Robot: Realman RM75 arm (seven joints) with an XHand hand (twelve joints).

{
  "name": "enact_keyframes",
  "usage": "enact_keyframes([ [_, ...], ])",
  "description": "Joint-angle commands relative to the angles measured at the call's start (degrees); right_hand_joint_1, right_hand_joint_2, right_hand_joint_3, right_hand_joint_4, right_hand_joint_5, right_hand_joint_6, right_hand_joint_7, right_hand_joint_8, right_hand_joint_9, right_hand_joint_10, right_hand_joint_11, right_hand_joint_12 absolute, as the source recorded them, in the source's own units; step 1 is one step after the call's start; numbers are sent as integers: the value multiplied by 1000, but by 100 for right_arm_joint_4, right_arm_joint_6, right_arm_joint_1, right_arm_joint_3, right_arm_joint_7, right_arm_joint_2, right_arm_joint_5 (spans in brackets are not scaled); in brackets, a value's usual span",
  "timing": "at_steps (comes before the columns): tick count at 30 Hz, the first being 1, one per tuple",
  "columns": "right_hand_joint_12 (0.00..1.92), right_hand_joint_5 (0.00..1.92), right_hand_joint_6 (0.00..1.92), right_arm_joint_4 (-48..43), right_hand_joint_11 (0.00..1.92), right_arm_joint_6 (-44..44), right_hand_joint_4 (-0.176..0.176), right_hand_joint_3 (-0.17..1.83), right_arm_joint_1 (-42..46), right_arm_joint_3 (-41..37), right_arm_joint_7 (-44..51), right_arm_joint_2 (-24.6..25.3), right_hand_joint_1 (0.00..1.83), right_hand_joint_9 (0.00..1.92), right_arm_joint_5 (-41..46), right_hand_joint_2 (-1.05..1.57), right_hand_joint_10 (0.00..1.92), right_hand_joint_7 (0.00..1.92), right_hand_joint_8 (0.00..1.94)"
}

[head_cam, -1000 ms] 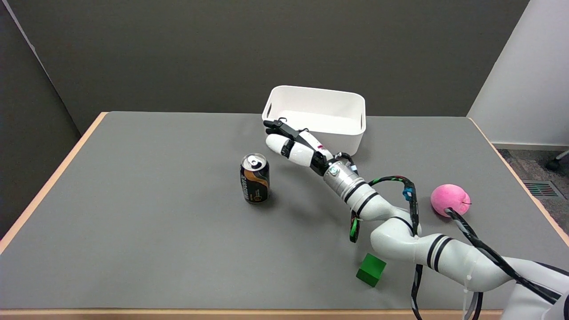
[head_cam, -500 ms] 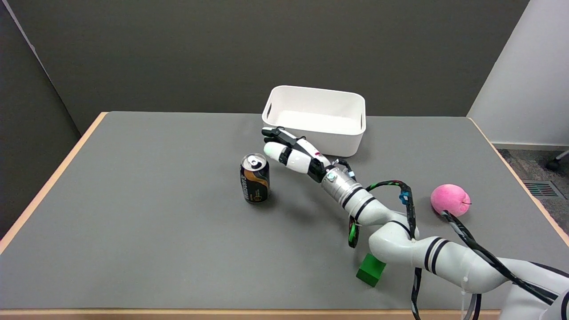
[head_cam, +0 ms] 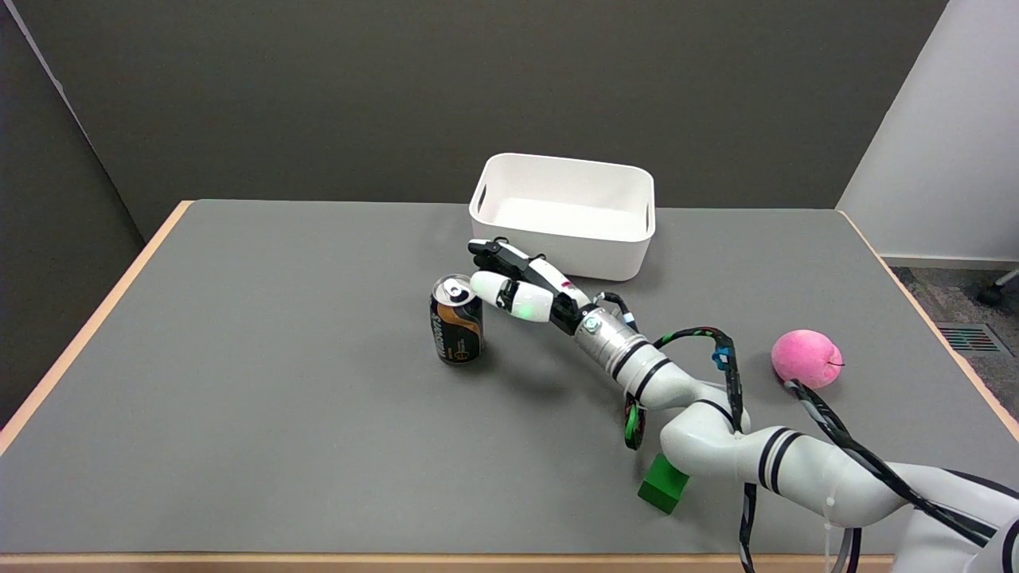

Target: Pick up the black can.

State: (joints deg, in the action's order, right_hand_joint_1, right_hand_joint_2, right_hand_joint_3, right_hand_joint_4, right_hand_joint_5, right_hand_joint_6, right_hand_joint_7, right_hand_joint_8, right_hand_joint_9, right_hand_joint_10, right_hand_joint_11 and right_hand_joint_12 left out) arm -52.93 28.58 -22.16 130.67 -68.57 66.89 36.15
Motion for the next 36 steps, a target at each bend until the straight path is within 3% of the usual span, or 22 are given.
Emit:
enact_keyframes([
  [1, 1113, 140, 365, 20, 1, 77, 43, 922, 40, 98, -36, 44, 420, 131, -90, 582, 589, 202, 270],
  [36, 1102, 127, 342, -182, 0, 80, 38, 885, 150, 267, -36, 233, 299, 116, -170, 578, 569, 179, 258],
])
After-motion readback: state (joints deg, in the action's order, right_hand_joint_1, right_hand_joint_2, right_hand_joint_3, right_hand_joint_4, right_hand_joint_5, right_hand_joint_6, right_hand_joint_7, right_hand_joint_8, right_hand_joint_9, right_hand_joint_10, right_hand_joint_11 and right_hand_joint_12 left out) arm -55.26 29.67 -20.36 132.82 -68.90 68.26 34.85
